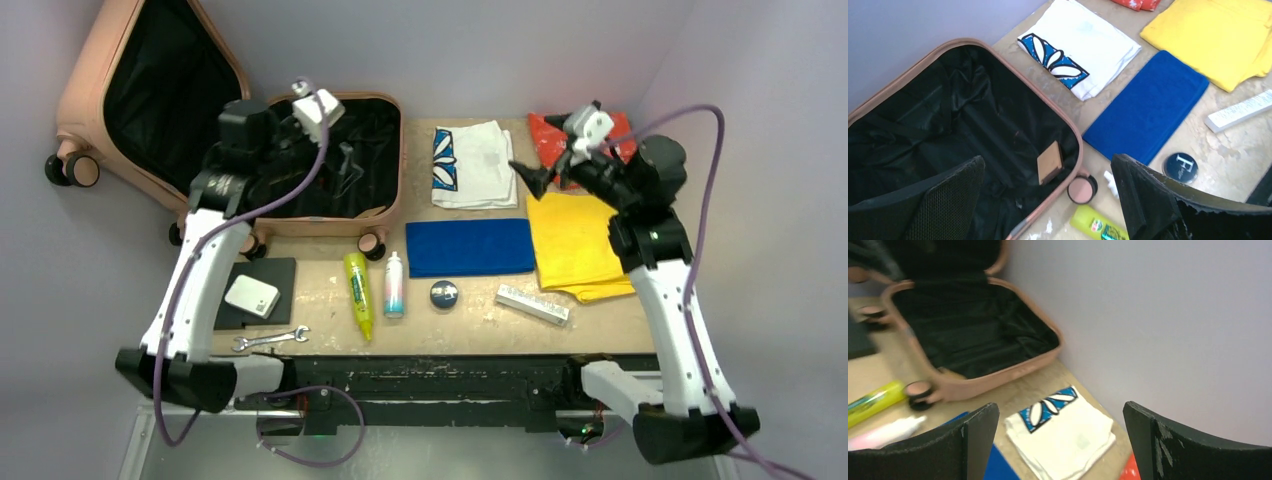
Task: Pack the luggage
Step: Pick up the clothes from the corner of the board.
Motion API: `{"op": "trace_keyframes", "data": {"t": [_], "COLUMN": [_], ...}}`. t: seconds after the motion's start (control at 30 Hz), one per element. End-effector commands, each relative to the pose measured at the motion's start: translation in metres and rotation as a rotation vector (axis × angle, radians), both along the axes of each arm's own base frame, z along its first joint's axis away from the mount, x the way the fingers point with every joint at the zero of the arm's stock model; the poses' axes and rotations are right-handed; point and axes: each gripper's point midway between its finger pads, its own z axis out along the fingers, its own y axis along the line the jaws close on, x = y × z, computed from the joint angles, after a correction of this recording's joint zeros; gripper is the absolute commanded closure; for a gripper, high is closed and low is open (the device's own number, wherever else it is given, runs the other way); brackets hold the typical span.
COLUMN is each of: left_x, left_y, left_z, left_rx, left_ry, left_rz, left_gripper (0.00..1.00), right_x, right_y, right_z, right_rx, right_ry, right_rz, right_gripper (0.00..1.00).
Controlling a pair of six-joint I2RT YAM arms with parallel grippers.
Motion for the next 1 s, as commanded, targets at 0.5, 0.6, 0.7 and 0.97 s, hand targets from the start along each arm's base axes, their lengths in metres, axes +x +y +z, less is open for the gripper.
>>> {"op": "trace_keyframes", "data": {"t": [0.5, 0.6, 0.7, 0.97], "left_x": [0.186, 0.186, 0.18, 0.167], "left_y": [-0.117, -0.152, -0.188, -0.248], "left_z": [-0.06, -0.083, -0.107, -0.163], "left_rx": [-0.006, -0.01, 0.003, -0.06], "left_ry": [0.053, 0.075, 0.108, 0.264], "left_rz": [0.355, 0.324, 0.285, 0.206], "left_gripper": [0.01, 0.01, 0.01, 0.01], "right_x": [0.231, 0.253, 0.269, 0.29], "right_y": [-0.113, -0.123, -0.129, -0.135], "right_z": [-0.098, -0.128, -0.158, -0.258], "right_rx": [0.129, 0.118, 0.099, -0.096], "right_ry": [0.185, 0.227, 0.26, 0.44], "right_rz": [-0.886, -0.972, -1.025, -1.072], "right_gripper": [0.01, 0.01, 0.04, 0.09]}}
